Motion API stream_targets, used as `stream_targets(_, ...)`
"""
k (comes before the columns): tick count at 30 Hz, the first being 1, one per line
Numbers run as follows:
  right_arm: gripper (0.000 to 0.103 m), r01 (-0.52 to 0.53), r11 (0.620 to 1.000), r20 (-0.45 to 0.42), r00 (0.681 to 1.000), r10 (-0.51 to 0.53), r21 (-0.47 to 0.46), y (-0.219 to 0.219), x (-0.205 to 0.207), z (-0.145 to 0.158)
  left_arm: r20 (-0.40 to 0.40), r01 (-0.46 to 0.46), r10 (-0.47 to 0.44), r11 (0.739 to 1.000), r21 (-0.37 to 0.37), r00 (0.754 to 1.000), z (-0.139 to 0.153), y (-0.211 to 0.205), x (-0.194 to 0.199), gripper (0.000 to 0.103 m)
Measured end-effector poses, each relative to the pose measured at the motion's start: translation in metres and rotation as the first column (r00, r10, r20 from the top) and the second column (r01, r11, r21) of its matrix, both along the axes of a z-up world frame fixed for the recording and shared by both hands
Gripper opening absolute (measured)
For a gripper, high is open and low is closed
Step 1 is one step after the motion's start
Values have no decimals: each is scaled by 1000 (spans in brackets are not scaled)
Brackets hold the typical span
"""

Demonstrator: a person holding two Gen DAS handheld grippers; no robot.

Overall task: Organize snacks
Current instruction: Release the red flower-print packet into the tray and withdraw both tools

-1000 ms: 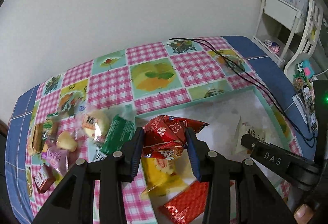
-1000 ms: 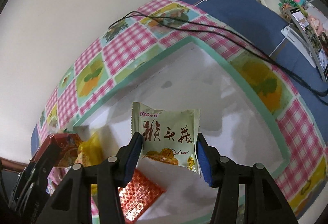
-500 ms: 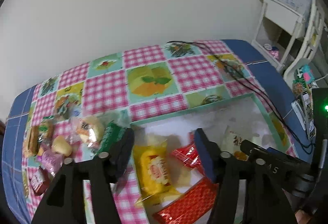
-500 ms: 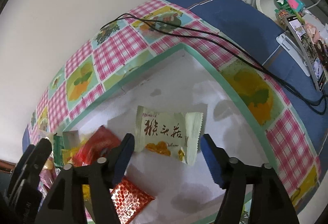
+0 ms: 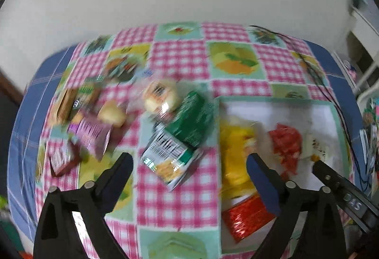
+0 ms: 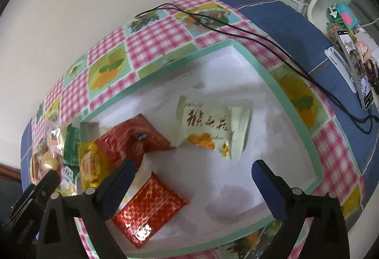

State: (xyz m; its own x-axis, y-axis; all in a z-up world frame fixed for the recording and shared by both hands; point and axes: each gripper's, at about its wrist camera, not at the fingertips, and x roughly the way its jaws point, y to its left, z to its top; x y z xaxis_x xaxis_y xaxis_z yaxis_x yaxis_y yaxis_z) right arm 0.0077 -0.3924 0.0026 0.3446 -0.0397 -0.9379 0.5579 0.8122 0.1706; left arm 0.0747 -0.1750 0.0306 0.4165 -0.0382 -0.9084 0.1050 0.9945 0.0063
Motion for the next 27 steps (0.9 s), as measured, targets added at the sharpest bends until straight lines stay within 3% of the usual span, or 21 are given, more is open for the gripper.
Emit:
stream_targets(13,103,-69,998,-24,997,68,-2,48,-6,6,-111,-197,197,980,10,974,-26,85,-6,98)
stream_targets(27,103,-173,985,-13,985,173,-5,109,14,14,-96,-297,293,954,-28,951,-18,143,1,98)
